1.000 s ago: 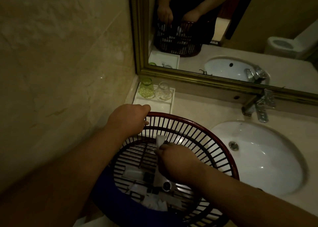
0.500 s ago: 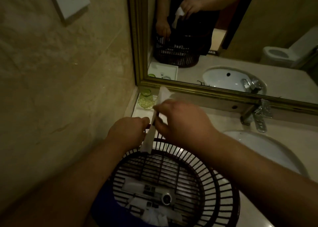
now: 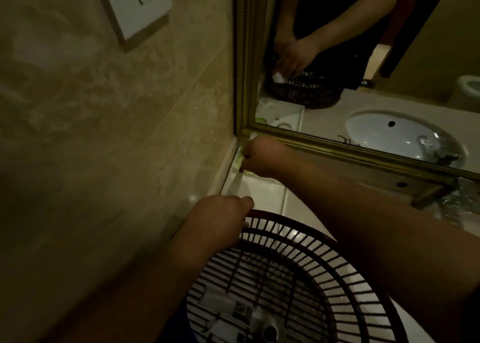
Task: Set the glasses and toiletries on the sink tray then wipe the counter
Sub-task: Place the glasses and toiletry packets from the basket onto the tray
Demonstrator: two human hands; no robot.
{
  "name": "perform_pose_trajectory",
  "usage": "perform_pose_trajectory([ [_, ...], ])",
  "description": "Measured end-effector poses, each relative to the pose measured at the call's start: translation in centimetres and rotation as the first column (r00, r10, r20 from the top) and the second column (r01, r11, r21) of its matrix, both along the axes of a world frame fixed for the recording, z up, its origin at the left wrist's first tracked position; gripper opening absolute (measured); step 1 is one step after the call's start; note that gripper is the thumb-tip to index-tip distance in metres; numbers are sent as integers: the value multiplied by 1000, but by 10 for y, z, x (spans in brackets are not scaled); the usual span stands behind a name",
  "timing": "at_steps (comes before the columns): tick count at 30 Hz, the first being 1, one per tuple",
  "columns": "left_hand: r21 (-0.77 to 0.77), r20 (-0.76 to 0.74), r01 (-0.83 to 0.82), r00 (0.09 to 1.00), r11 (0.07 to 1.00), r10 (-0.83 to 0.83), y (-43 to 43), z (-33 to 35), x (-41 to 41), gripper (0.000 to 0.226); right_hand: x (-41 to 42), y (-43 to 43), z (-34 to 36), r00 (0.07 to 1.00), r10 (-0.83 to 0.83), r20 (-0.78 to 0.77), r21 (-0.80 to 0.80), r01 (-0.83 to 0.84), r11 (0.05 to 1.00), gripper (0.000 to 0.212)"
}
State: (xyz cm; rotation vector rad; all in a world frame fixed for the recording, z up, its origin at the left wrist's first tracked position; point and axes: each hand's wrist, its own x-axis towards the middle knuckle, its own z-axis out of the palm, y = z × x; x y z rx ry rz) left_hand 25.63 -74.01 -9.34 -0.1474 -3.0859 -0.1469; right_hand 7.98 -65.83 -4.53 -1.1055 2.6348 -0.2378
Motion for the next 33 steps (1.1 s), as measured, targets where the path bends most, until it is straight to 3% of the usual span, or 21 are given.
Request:
perform_pose_trajectory([
  [2,16,-5,11,1000,1000,-11,-1,-1,-1,27,-10,-15,-34,995,42,93,72,-49,996,17],
  [8,86,19,-4,1000,996,2,-3,-1,-1,34,-31,-57,-111,926,-76,369,228,-10,974,30],
  [14,92,-14,6,1000,996,-4,0,2,1,33,-29,-71,-143,888,38,459,327,-209,922,50],
  [20,104,1,1,1000,995,-1,1,3,1,30,-29,-65,-138,887,76,456,338,-252,907,57],
  [23,88,27,-8,1000,996,5,0,0,-2,29,-27,-53,-113,898,52,436,270,-186,945,54],
  [28,17,-18,37,999,999,-37,0,0,1,26,-6,-19,-49,986,18,166,-4,-18,1000,32],
  [31,1,-46,33,998,999,-33,1,1,2,27,27,18,-8,999,-42,14,-248,44,968,21],
  [33,14,-35,29,999,999,-28,2,1,2,26,52,45,14,996,-32,-83,-368,-1,930,13],
])
